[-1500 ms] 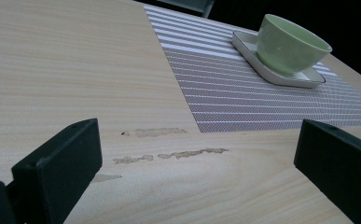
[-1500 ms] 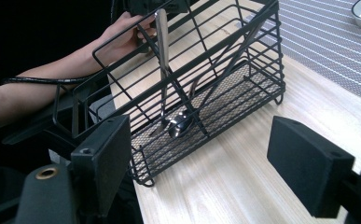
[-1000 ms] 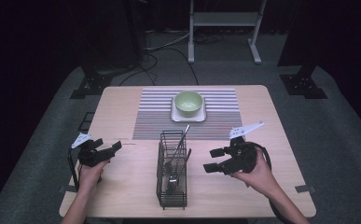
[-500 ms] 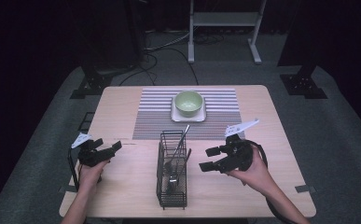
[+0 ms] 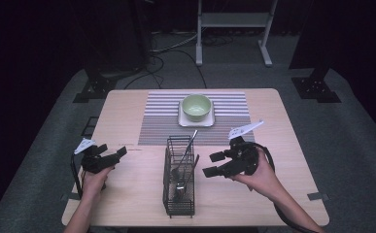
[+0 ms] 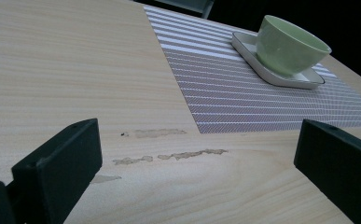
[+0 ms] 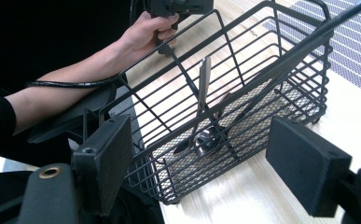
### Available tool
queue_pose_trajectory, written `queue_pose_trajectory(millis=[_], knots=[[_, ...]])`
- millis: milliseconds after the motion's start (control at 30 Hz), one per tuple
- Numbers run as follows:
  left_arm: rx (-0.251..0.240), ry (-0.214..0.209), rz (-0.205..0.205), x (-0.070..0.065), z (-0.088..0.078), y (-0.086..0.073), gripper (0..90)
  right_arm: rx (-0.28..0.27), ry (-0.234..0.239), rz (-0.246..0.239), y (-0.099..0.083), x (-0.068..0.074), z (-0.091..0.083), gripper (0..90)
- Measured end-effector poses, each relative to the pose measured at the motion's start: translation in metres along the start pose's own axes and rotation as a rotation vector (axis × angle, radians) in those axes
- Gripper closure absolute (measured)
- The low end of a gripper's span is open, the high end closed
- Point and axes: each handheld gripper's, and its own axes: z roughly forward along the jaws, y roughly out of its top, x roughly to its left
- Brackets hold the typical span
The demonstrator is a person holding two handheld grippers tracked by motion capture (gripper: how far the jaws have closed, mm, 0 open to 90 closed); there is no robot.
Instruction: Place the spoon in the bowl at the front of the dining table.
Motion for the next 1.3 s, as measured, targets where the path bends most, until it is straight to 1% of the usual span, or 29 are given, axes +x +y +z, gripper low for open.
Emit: queue_pose_trajectory(millis=[167,267,333,500,567,667,867,933,1067,1233,1300], knots=[[-0.001,0.001,0.000,0.001,-0.001,0.000,0.0,0.017,-0.004,-0.013,0.006,0.003,0.004,22.3],[-0.002,0.000,0.000,0.001,-0.001,0.000,0.0,0.029,0.000,-0.009,0.008,0.005,0.006,23.6],[-0.004,0.001,-0.001,0.001,-0.001,0.001,0.0,0.028,-0.007,-0.012,0.009,0.005,0.007,25.1],[-0.004,0.001,-0.001,0.002,-0.001,0.001,0.0,0.033,0.003,-0.002,0.013,0.005,0.008,28.3],[-0.004,0.001,0.000,0.001,-0.002,0.001,0.0,0.037,-0.007,-0.005,0.014,0.006,0.009,29.5],[-0.003,0.001,0.001,0.001,-0.002,0.001,0.0,0.035,-0.013,-0.008,0.016,0.006,0.010,30.3],[-0.004,0.001,0.000,0.001,-0.002,0.001,0.0,0.048,-0.024,-0.005,0.020,0.006,0.013,32.2],[-0.005,0.002,0.000,0.002,-0.002,0.001,0.0,0.050,-0.024,-0.003,0.021,0.007,0.014,34.3],[-0.010,0.002,-0.004,0.002,-0.002,0.001,0.0,0.068,-0.035,-0.008,0.024,0.007,0.017,41.0],[-0.012,0.004,-0.006,0.002,-0.003,0.001,0.0,0.085,-0.053,-0.003,0.026,0.009,0.020,46.8],[-0.013,0.004,-0.006,0.002,-0.003,0.001,0.0,0.089,-0.062,-0.002,0.027,0.009,0.021,51.3]])
